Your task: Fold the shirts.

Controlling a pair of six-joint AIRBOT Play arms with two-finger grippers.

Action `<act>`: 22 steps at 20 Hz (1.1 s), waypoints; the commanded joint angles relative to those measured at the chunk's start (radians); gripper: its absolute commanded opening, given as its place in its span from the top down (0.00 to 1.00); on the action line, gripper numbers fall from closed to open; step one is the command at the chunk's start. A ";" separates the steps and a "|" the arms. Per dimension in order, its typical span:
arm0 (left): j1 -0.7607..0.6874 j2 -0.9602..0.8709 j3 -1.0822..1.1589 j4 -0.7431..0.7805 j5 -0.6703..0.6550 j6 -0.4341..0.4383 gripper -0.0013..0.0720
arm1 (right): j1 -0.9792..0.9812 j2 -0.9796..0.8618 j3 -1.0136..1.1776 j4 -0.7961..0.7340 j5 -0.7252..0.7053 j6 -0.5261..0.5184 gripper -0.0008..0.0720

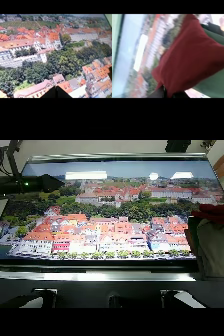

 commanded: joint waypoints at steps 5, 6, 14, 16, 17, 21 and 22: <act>-0.005 0.002 -0.008 0.000 -0.024 0.008 0.94 | -0.021 0.045 -0.296 -0.423 0.234 -0.080 0.93; -0.005 0.001 -0.008 0.000 -0.035 0.008 0.94 | -0.021 0.057 -0.367 -0.451 0.221 -0.092 0.93; -0.003 0.001 -0.008 0.000 -0.058 0.007 0.94 | -0.021 0.062 -0.522 -0.610 -0.013 -0.122 0.84; -0.003 0.001 -0.008 0.000 -0.057 0.007 0.94 | -0.021 0.058 -0.514 -0.593 -0.074 -0.192 0.01; -0.003 0.002 -0.007 0.000 -0.057 0.007 0.94 | -0.021 0.057 -0.492 -0.569 -0.099 -0.229 0.04; 0.009 0.001 0.113 0.084 0.006 0.005 0.94 | 0.011 0.058 -0.224 -0.331 -0.359 -0.359 0.05; -0.006 0.001 0.171 0.220 0.046 -0.027 0.94 | 0.071 0.058 -0.137 -0.311 -0.428 -0.397 0.05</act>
